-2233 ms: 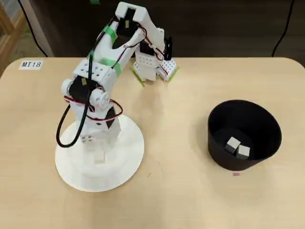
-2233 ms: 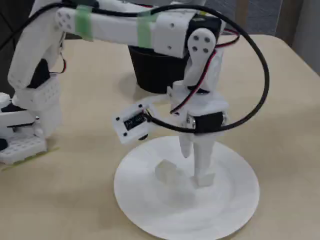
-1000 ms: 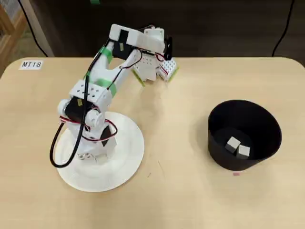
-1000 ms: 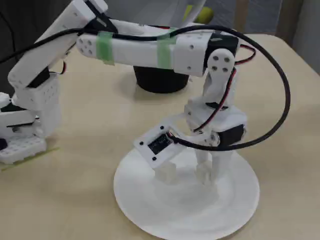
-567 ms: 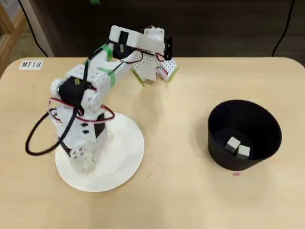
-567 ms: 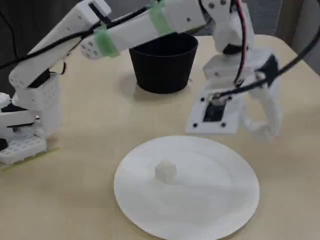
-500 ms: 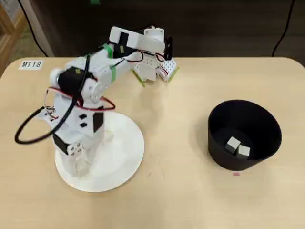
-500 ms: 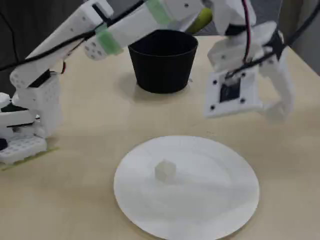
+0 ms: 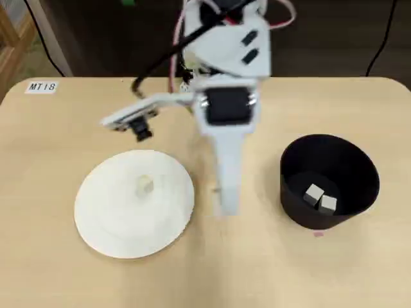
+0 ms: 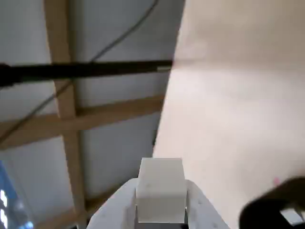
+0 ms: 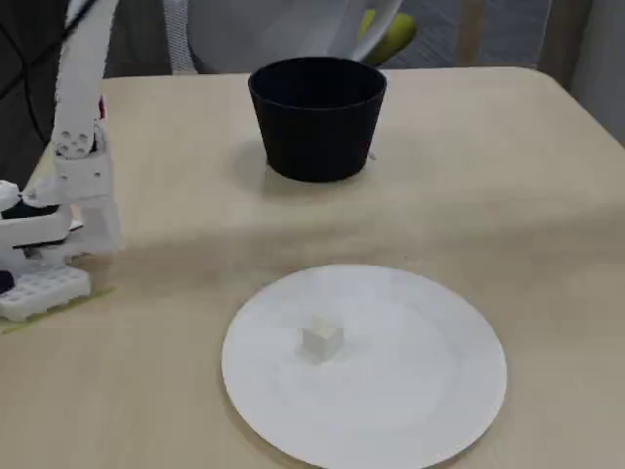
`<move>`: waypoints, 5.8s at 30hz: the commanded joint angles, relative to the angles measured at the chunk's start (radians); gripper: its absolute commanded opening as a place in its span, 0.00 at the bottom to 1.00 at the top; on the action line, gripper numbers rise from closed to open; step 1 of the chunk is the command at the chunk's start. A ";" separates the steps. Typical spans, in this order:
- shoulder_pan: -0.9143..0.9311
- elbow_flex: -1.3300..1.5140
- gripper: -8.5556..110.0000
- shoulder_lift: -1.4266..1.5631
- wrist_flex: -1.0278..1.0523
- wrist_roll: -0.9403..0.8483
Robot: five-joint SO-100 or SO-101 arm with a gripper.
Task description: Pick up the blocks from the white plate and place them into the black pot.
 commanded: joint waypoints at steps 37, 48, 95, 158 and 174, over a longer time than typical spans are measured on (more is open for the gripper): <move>-0.373 1.548 0.34 0.545 -0.930 0.018; -0.295 1.536 0.05 0.609 -0.888 0.041; 0.718 1.374 0.36 0.350 -0.281 0.391; 0.158 1.049 0.05 0.569 -0.492 0.089; -0.405 1.672 0.05 0.897 -0.957 0.120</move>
